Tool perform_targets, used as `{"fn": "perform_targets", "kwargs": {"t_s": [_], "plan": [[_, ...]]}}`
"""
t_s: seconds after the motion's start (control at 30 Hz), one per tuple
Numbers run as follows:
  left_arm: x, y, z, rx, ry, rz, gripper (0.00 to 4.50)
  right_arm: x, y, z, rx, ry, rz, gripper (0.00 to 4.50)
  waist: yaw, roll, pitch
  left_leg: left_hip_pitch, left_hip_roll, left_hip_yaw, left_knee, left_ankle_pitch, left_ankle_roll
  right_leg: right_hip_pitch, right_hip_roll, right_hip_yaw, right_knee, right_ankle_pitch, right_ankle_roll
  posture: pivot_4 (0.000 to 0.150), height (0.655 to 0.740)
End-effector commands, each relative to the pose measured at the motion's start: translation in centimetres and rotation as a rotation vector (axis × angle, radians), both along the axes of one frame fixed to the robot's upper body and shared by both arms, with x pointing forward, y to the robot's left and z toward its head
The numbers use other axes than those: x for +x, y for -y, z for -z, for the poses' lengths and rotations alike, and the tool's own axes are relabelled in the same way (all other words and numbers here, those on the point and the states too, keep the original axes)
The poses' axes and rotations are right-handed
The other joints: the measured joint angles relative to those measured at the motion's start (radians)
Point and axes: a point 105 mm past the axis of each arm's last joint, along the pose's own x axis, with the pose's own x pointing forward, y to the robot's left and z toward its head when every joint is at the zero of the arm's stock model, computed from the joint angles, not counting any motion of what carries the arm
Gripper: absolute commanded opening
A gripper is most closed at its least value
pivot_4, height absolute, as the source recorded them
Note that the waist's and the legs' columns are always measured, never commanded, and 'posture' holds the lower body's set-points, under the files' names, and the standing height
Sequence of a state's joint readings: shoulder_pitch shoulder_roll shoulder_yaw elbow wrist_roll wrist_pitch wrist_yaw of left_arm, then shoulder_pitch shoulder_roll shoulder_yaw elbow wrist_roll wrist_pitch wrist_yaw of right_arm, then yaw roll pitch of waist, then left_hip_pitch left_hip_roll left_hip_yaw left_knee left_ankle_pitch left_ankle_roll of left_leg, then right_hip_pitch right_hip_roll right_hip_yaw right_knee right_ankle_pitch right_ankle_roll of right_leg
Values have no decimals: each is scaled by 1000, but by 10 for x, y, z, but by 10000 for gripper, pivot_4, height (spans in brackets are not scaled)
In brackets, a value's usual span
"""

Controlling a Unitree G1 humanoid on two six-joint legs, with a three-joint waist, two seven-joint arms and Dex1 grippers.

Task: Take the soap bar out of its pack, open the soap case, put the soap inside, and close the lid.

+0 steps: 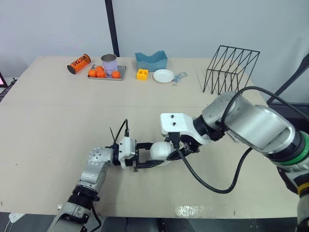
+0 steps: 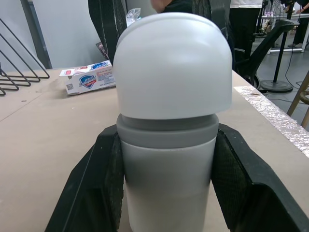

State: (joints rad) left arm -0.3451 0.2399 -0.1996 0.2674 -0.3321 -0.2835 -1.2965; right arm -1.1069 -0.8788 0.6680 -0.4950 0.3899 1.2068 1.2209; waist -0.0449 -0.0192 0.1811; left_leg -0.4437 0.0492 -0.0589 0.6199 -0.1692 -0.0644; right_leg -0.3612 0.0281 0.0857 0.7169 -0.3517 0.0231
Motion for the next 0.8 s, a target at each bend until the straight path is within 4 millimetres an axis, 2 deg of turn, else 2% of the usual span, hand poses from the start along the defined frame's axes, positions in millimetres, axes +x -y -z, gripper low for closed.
{"fn": "perform_targets", "kwargs": {"t_s": [0.03,0.3,0.8], "plan": [[4,1,-12,-36,39,-19,19381,-2,6,9,-31,-34,10,19325,0,0,0,0,0,0,0,0,0,0,0,0,0,0,0,1500,7400],[5,1,-12,-34,38,-16,19381,-2,12,8,-39,-29,25,19325,0,0,0,0,0,0,0,0,0,0,0,0,0,0,0,1500,7400],[4,2,-10,-29,32,-10,19381,-3,4,-1,-5,-25,17,19325,0,0,0,1,0,0,0,0,0,1,0,0,0,0,0,1500,7400]]}}
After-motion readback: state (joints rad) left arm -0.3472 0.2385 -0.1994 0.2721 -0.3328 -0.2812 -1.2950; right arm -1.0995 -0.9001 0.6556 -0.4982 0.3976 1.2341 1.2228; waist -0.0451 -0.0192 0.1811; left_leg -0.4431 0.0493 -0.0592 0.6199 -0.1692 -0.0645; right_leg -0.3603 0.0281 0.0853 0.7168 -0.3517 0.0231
